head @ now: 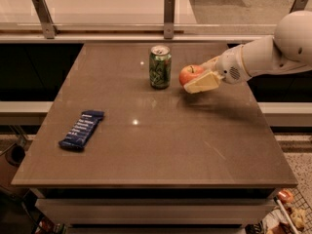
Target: Move apple near rxbar blueberry
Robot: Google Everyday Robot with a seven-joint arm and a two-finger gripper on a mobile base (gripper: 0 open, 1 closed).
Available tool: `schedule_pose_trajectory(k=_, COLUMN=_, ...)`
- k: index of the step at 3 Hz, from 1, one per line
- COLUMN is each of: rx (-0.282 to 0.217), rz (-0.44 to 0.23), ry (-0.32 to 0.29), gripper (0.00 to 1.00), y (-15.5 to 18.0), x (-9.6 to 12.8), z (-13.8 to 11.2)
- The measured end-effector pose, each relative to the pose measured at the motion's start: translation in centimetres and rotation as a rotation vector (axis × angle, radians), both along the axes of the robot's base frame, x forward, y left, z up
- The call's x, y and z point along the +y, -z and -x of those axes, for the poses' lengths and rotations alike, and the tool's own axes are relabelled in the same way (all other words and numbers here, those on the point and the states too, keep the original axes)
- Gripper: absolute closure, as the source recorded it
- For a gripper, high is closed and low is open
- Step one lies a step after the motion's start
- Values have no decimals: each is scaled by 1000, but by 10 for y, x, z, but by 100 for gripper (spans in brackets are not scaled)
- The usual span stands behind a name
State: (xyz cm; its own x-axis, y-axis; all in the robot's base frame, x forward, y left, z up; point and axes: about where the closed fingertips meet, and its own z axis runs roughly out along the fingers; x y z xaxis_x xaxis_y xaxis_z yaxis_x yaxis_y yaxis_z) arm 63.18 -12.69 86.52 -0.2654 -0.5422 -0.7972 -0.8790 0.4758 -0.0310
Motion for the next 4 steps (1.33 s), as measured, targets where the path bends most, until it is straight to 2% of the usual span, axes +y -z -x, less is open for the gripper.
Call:
schedule_pose_trajectory(k=1, rx=-26, rz=-13, ry=-53, gripper=100, y=0, x=22, z=25)
schedule_pose_trajectory(k=2, rx=-40, rz=-44, ry=-92, gripper=100, y=9, x=46, z=47)
schedule_pose_trajectory(k=3, rx=-61, rz=-47, ry=-117, gripper=100, y=8, x=73, z=73)
schedule_pose_trajectory(k=4, rx=-78, rz=-8, ry=-158, gripper=100, y=-4, x=104, z=95)
